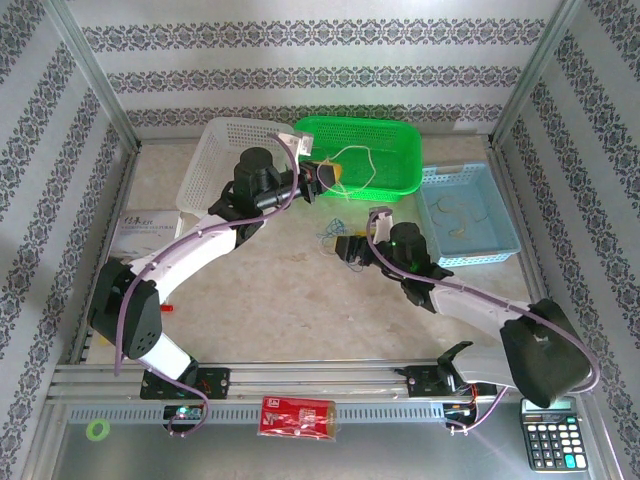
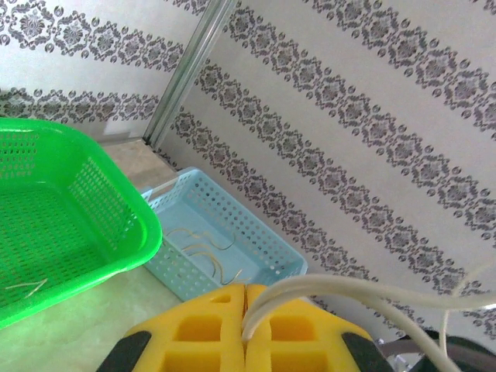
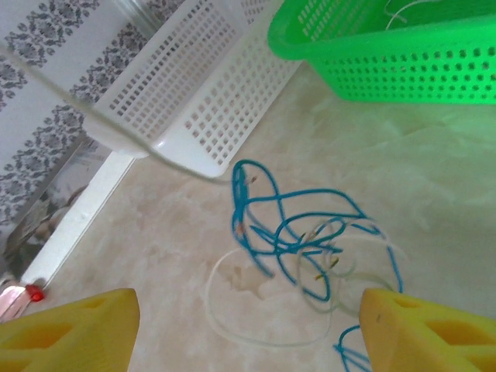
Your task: Untangle the cables
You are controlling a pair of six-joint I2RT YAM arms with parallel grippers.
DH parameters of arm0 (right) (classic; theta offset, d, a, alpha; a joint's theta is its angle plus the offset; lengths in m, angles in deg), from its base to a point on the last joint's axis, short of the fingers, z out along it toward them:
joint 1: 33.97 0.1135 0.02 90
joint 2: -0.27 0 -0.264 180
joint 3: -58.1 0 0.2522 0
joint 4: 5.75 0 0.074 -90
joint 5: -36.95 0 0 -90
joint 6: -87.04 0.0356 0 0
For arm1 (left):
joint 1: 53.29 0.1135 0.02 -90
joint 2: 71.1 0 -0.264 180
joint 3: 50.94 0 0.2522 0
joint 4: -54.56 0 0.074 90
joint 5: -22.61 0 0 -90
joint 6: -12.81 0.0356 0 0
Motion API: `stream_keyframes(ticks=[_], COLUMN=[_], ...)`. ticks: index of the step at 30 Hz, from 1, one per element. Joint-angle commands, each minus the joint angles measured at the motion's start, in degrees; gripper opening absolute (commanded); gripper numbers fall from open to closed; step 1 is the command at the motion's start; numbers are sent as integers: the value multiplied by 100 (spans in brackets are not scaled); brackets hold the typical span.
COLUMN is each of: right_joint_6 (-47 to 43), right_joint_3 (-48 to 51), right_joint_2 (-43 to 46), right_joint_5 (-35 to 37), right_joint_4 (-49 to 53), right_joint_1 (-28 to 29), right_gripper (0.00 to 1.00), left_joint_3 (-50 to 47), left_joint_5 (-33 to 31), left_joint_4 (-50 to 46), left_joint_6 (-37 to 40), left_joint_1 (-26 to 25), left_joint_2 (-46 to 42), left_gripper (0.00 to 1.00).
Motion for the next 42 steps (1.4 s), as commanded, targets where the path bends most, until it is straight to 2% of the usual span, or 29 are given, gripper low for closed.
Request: stream_keyframes(ticks=[1,14,16,18,20,22,23,28,31,33,34,36,39,42], right_joint_6=[-138,25,54,94,167,277,336,678,844,922,946,998,1063,1082], right_joint_3=[-185,-955,-1026,-1026,-928,-776,-672,-115,176,296,331,395,498,529], right_joint_2=[-200,-1007,-1161,-1285,-1403,-1500,-1544,-1763,-1848,-1835,-1802,-1650,-1339,-940], right_joint_5=[475,664,681,766,884,899,896,921,860,752,703,619,569,481], right_joint_4=[-693,-1034,-1057,-1070,-1150,-1288,-1377,-1904,-2226,-2346,-2357,-2347,-2213,-1934], right_joint_1=[60,140,140,136,102,42,5,-156,-221,-231,-229,-229,-237,-249], right_gripper=[75,73,65,50,30,16,13,10,11,15,20,37,55,69], left_joint_3=[231,542,618,719,870,1046,1176,1979,2507,2823,2936,3126,3248,3396], left_joint_5=[145,124,125,124,129,94,63,58,57,8,-27,-75,-182,-350], left_joint_4=[-1,-238,-268,-296,-329,-406,-475,-821,-1159,-1389,-1484,-1618,-1669,-1755], left_joint_6=[-329,-404,-435,-500,-582,-620,-621,-701,-626,-503,-454,-395,-331,-131], left_joint_1=[63,-180,-198,-194,-194,-197,-195,-134,-95,-51,-36,51,195,299], left_joint_2=[-230,-137,-144,-140,-150,-158,-154,-27,104,216,269,415,648,952], left_gripper=[0,0,0,0,0,0,0,0,0,0,0,0,0,0])
